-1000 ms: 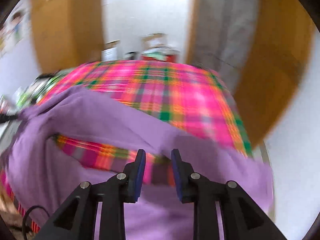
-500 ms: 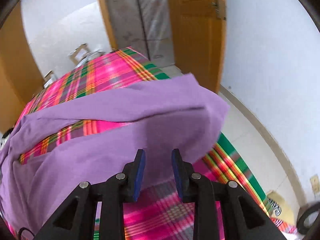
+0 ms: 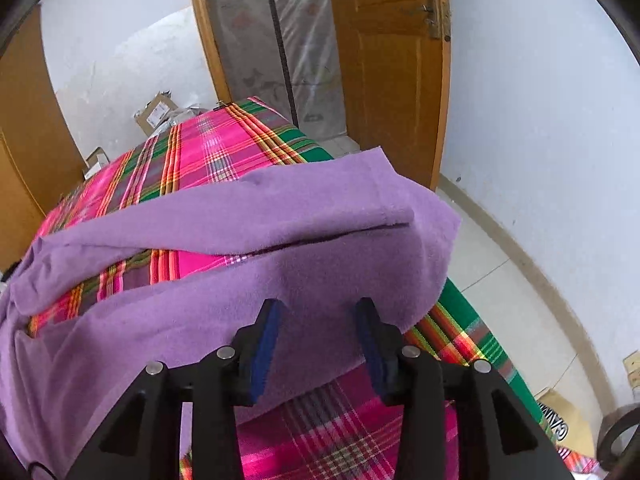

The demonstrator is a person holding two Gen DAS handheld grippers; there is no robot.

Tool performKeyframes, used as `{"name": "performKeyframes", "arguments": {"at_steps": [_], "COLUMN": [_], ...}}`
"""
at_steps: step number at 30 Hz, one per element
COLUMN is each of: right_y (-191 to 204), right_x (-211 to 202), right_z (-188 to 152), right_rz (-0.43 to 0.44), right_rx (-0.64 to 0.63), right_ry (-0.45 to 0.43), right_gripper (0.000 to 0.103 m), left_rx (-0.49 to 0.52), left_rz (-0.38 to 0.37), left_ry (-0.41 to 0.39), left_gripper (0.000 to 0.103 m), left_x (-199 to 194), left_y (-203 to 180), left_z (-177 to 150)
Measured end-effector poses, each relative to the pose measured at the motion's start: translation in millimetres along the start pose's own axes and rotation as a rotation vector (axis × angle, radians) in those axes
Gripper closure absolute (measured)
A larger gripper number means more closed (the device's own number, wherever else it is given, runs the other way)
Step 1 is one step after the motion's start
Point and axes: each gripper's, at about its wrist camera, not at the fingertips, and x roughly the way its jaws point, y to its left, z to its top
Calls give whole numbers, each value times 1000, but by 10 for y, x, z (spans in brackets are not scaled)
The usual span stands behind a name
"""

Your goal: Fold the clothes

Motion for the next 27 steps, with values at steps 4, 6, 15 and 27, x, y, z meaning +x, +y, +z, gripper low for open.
{"name": "performKeyframes", "arguments": {"at_steps": [4, 6, 15, 27], "right_y": [-40, -62, -300, -509], "right_x": [-40, -87, -404, -373], "right_z": [-60, -81, -95, -78], "right_rz": [6, 8, -33, 14], "right_rx": [-9, -8, 6, 22], "right_ry": [-1, -9, -43, 23], "right_gripper": [101, 102, 102, 96], "left_rx": [90, 120, 277, 349], "left_rz": [-67, -104, -227, -232], "left_ry": [56, 96, 224, 355], "left_gripper": [75, 75, 75, 75], "left_x": [150, 263, 616, 1022], "left_y": [-341, -503, -1195, -1473], "left_z": [-130, -203, -478, -756]}}
